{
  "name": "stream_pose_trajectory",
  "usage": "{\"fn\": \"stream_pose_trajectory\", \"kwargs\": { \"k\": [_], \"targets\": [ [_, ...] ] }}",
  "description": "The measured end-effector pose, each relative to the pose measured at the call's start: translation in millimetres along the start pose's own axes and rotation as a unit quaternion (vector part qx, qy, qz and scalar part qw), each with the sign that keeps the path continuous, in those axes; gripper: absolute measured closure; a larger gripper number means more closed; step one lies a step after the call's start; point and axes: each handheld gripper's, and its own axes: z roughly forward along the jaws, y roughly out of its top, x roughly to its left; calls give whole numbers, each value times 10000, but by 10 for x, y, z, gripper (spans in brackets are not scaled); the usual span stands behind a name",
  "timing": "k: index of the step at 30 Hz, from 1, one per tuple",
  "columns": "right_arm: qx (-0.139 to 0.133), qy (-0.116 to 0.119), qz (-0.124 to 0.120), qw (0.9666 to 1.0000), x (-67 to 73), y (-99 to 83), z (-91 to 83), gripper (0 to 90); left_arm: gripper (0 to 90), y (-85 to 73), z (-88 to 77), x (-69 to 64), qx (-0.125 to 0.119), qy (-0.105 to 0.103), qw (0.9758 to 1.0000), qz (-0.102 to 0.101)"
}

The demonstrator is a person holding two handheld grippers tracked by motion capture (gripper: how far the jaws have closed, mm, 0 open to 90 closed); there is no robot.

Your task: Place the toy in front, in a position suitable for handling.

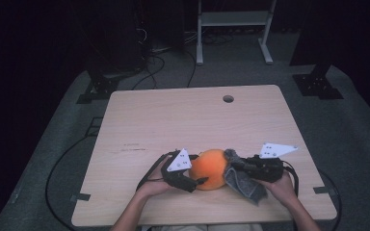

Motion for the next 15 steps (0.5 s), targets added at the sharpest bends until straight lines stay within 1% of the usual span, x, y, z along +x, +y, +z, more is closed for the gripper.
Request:
{"fn": "stream_pose_trajectory", "kwargs": {
  "k": [1,2,3,4,5,8,10,12,14,15],
  "targets": [
    [-59,77,-81,9999,52,40,26,750,201,-3,-4,-13,5,8,10000,25],
    [-25,86,-185,9998,92,72,60,750,202,-4,-13,-21,34,22,10000,63],
    [28,45,-272,9996,114,87,94,751,202,-10,-19,-29,41,47,10000,47],
    [29,34,-276,9996,107,86,114,751,204,-18,-30,-27,51,57,10000,51],
    [9,49,-196,9998,78,76,120,752,206,-32,-34,-31,6,65,10000,11],
    [30,-84,65,9999,-33,13,110,752,207,-44,-35,-32,-22,69,10000,-2],
    [117,-161,221,9996,-95,-43,101,752,207,-42,-27,-34,-34,60,10000,18],
    [201,-255,284,9991,-140,-89,80,751,207,-43,-25,-38,-52,58,10000,47],
    [306,-372,293,9984,-171,-120,62,751,206,-49,-26,-40,-69,49,10000,42],
    [307,-368,293,9984,-179,-125,55,751,206,-51,-27,-38,-72,39,10000,42]
  ]
}}
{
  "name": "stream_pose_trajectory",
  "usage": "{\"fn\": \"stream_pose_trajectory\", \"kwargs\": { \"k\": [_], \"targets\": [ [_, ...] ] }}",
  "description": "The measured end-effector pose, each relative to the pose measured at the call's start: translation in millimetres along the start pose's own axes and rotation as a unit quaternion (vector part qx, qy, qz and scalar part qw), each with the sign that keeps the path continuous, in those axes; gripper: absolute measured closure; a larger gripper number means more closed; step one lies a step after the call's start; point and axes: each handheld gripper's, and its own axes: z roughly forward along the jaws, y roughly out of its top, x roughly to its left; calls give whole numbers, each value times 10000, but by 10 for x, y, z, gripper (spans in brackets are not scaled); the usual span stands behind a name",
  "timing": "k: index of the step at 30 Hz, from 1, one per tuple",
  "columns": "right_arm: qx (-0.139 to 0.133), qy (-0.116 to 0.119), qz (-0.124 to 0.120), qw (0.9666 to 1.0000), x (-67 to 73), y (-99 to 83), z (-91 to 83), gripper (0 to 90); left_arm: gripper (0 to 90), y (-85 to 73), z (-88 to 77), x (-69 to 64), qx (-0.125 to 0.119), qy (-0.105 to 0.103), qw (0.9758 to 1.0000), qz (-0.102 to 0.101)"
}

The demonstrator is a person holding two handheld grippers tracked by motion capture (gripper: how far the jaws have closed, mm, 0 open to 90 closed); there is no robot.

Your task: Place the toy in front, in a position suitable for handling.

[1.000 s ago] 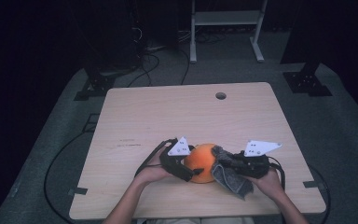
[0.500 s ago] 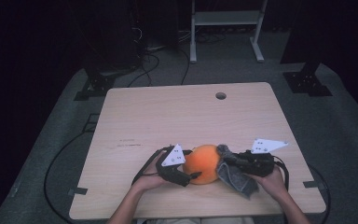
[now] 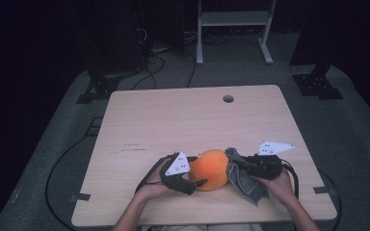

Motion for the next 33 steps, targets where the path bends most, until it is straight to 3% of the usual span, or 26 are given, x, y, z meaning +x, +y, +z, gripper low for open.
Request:
{"fn": "stream_pose_trajectory", "kwargs": {
  "k": [3,7,11,15,19,21,23,26,29,33],
  "targets": [
    [-114,25,-83,9999,36,24,-38,751,207,3,2,-4,0,-9,10000,29],
    [-501,244,-261,9981,149,127,-78,751,208,14,7,-34,31,-9,9999,147],
    [-410,253,-392,9981,187,145,-2,751,209,12,8,-39,17,-4,9999,129],
    [-345,153,-183,9991,121,84,4,751,209,15,11,-47,21,18,9999,145],
    [-18,-113,-25,9999,36,-21,-15,751,209,24,13,-71,36,46,9998,206],
    [44,-136,28,9999,6,-44,-22,751,209,24,6,-71,49,46,9997,217],
    [-131,-121,31,9998,32,-11,-38,752,209,20,-3,-69,61,41,9997,224],
    [-531,155,-91,9984,139,97,-40,751,209,15,-11,-59,76,22,9997,214],
    [-520,197,-152,9983,179,106,27,751,209,5,-14,-58,71,42,9998,184],
    [-401,123,232,9988,63,17,25,751,209,11,-3,-71,55,63,9997,208]
  ]
}}
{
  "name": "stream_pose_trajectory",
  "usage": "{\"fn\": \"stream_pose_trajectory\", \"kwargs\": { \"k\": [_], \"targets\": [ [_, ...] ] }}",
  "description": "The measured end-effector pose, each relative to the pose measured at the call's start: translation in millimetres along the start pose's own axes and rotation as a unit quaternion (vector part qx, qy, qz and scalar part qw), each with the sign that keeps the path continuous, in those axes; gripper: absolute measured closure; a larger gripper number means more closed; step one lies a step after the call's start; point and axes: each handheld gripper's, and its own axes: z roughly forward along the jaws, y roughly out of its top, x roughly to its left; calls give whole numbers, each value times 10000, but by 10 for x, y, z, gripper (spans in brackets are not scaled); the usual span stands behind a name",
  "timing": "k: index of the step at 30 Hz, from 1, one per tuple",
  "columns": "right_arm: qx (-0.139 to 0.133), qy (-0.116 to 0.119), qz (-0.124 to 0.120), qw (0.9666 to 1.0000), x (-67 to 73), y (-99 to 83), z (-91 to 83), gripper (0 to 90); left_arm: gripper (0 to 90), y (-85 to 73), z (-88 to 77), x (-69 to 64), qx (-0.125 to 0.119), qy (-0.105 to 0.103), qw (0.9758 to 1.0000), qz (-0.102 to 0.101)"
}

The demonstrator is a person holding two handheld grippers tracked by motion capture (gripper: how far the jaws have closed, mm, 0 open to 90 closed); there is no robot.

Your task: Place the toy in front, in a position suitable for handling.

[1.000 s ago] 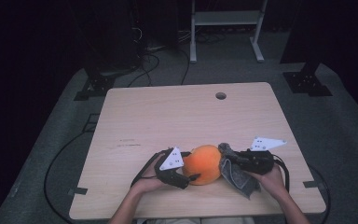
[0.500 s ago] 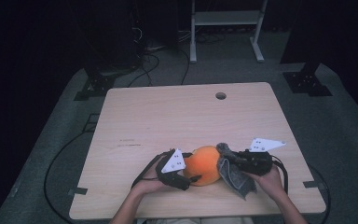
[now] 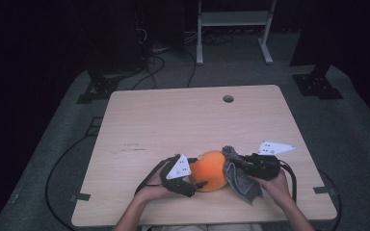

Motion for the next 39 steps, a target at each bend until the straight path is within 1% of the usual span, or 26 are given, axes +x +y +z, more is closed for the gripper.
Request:
{"fn": "stream_pose_trajectory", "kwargs": {
  "k": [2,4,5,7,8,9,11,12,13,14,15,17,18,19,20,21,22,24,26,28,31,34,36,37,38,39],
  "targets": [
    [193,-127,119,9997,-66,-68,-11,751,208,3,13,-9,-51,-15,10000,-54],
    [286,-115,165,9994,-106,-81,-23,751,207,7,18,-8,-60,-23,9999,-78],
    [262,-102,167,9995,-108,-64,-30,751,207,9,19,-6,-58,-22,9999,-96],
    [-2,-54,41,10000,-55,19,-57,751,207,11,19,-15,-58,-36,10000,-52],
    [-195,64,-42,9998,-3,84,-61,751,207,13,23,-20,-69,-45,10000,-42],
    [-230,102,-98,9996,28,116,-50,751,207,16,27,-26,-77,-57,10000,-24],
    [-57,59,-264,9996,90,133,22,751,205,24,33,-40,-48,-51,10000,42],
    [-3,17,-291,9996,99,108,46,752,200,32,29,-41,-37,-60,10000,67],
    [-23,30,-282,9996,89,97,46,752,193,52,15,-37,-46,-101,9999,51],
    [-28,85,-219,9997,76,90,29,752,167,71,4,-26,-103,-151,9998,-75],
    [-32,79,-233,9997,80,82,14,752,143,93,-12,2,-130,-186,9995,-227],
    [-60,58,-310,9995,106,60,-3,752,103,115,-24,51,-76,-125,9984,-541],
    [-68,33,-386,9992,125,53,-14,751,80,110,-15,66,-15,-124,9978,-656],
    [-66,16,-443,9990,145,48,-24,752,72,89,4,68,49,-179,9970,-746],
    [-80,28,-511,9987,169,41,-34,752,68,75,22,66,104,-224,9968,-762],
    [-91,43,-564,9984,178,38,-37,751,70,56,52,54,198,-315,9964,-761],
    [-82,71,-588,9982,189,34,-44,751,108,44,63,40,181,-355,9969,-676],
    [-58,33,-562,9984,169,17,-53,750,172,50,62,24,167,-304,9979,-551],
    [-43,-41,-453,9990,131,-6,-62,750,214,63,56,0,184,-236,9985,-464],
    [107,-211,-263,9994,73,-29,-65,750,224,61,54,-9,190,-225,9986,-440],
    [281,-280,24,9992,-29,-84,-67,750,222,36,55,9,134,-255,9984,-486],
    [345,-299,107,9989,-53,-92,-76,750,206,-7,60,27,87,-278,9980,-560],
    [185,-245,-27,9995,8,-26,-95,751,190,-15,74,38,77,-270,9977,-620],
    [57,-169,-181,9997,58,25,-100,751,184,-11,81,38,76,-260,9976,-632],
    [-120,23,-335,9994,132,91,-98,751,184,-9,86,33,69,-256,9978,-615],
    [-193,129,-413,9989,183,125,-91,751,183,-4,90,26,85,-250,9979,-584]
  ]
}}
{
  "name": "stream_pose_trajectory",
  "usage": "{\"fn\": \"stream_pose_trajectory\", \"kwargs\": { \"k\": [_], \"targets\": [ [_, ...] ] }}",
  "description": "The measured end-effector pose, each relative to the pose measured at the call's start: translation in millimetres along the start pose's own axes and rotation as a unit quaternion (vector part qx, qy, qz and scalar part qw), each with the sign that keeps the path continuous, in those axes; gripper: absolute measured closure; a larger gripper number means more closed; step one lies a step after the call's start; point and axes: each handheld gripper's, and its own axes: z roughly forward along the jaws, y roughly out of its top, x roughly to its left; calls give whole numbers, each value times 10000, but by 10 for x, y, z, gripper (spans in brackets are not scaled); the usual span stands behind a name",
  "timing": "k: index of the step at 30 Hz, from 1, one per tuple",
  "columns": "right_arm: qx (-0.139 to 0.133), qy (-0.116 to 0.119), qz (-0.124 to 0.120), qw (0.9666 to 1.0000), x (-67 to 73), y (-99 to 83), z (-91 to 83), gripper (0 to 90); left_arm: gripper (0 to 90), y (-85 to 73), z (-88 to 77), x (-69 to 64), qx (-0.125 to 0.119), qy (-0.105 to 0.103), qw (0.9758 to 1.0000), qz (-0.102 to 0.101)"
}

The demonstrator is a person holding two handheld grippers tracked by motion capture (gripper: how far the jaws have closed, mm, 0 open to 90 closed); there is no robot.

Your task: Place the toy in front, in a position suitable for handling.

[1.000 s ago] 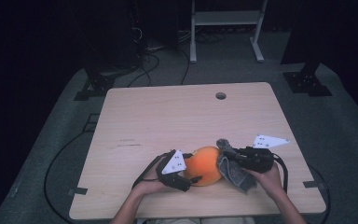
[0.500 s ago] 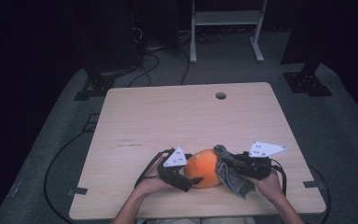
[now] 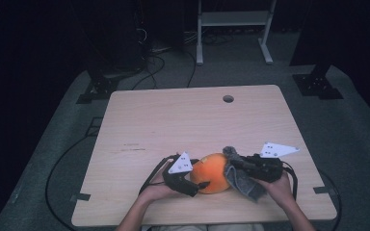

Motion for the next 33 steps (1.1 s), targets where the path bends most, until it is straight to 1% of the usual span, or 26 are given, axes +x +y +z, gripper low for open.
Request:
{"fn": "stream_pose_trajectory", "kwargs": {
  "k": [1,2,3,4,6,9,10,12,14,15,16,18,19,20,22,23,25,26,28,31,33],
  "targets": [
    [-54,111,-131,9998,64,40,24,751,181,1,3,-9,16,20,10000,26],
    [-7,135,-273,9995,120,62,57,750,182,-1,4,-23,30,33,10000,60],
    [84,55,-419,9991,153,58,95,751,184,-2,2,-28,48,40,9999,80],
    [98,44,-399,9991,145,46,105,751,190,-2,-1,-31,58,35,9999,121],
    [121,74,-195,9997,70,19,90,752,207,5,1,-32,66,32,9999,144],
    [280,-151,-156,9994,-34,-60,40,752,216,-5,0,-36,25,28,9999,166],
    [379,-224,-99,9990,-79,-106,26,752,217,-7,-2,-37,21,28,9998,172],
    [466,-257,76,9986,-145,-172,7,752,217,-7,-2,-35,22,22,9998,182],
    [577,-309,106,9978,-168,-194,-8,752,216,-6,-5,-29,31,16,9998,184],
    [595,-338,95,9976,-169,-191,-19,752,214,-10,-10,-23,33,14,9998,184],
    [542,-305,88,9980,-152,-176,-37,752,211,-19,-15,-20,28,9,9998,181],
    [418,-259,-20,9988,-98,-130,-65,751,211,-32,-11,-16,-25,8,9999,132],
    [229,-126,-93,9996,-41,-79,-78,751,211,-30,-6,-14,-21,13,9999,141],
    [134,-35,-164,9998,2,-41,-81,751,211,-22,5,-16,-16,23,9999,152],
    [-101,229,-313,9992,127,60,-58,751,211,-5,26,-30,-15,37,9998,181],
    [-143,303,-443,9985,184,98,-27,751,211,-4,28,-35,-13,43,9998,199],
    [64,230,-706,9972,256,120,60,751,212,-17,17,-39,-16,34,9999,162],
    [177,153,-792,9966,245,104,102,750,212,-25,15,-31,-12,29,9999,102],
    [179,158,-666,9975,181,79,117,751,212,-30,14,-14,-26,4,10000,54],
    [247,2,-528,9983,81,36,79,750,212,-33,10,-7,-24,-13,10000,52],
    [262,-91,-329,9991,-7,-54,39,750,211,-42,10,-6,-62,-9,10000,52]
  ]
}}
